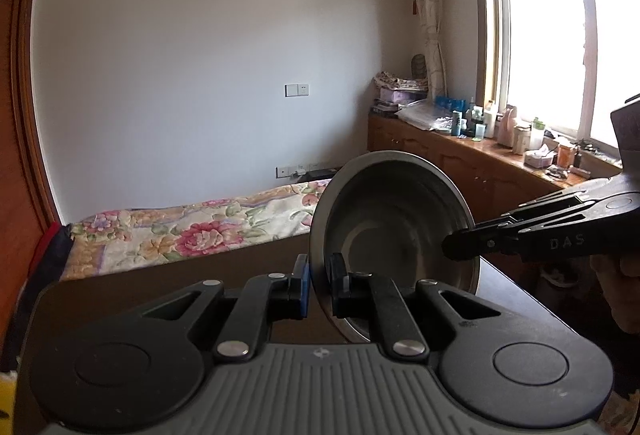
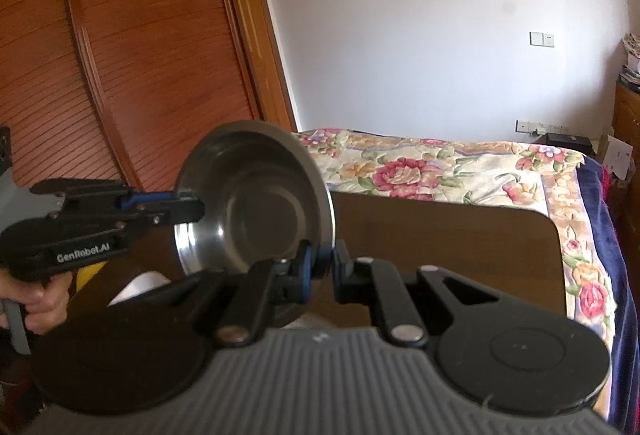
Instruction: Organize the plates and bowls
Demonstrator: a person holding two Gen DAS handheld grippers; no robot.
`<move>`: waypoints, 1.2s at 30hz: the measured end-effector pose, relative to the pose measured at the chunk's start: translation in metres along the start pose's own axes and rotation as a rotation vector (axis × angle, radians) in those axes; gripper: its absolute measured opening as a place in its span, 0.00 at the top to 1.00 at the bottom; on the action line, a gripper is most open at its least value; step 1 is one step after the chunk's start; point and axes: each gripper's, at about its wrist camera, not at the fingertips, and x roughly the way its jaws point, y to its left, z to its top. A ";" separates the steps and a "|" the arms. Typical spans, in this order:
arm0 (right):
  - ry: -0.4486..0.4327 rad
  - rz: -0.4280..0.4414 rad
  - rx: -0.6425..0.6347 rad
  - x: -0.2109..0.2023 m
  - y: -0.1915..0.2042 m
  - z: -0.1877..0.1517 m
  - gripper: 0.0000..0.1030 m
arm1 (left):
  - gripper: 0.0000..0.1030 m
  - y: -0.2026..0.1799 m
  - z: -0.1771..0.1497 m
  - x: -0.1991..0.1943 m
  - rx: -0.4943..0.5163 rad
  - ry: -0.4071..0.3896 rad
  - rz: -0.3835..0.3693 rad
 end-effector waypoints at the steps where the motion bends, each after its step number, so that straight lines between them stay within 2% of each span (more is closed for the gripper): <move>1: 0.000 0.002 0.003 -0.003 0.001 -0.005 0.88 | 0.75 -0.002 -0.005 -0.003 -0.005 0.000 -0.006; 11: 0.006 -0.006 0.031 -0.022 0.011 -0.045 0.88 | 0.75 -0.018 -0.048 -0.023 -0.073 0.024 -0.035; 20: 0.026 -0.017 0.041 -0.026 0.021 -0.071 0.88 | 0.75 -0.021 -0.076 -0.021 -0.101 0.059 -0.026; 36: -0.023 -0.134 -0.039 -0.016 0.034 -0.092 0.87 | 0.73 -0.025 -0.096 0.002 -0.098 0.072 0.011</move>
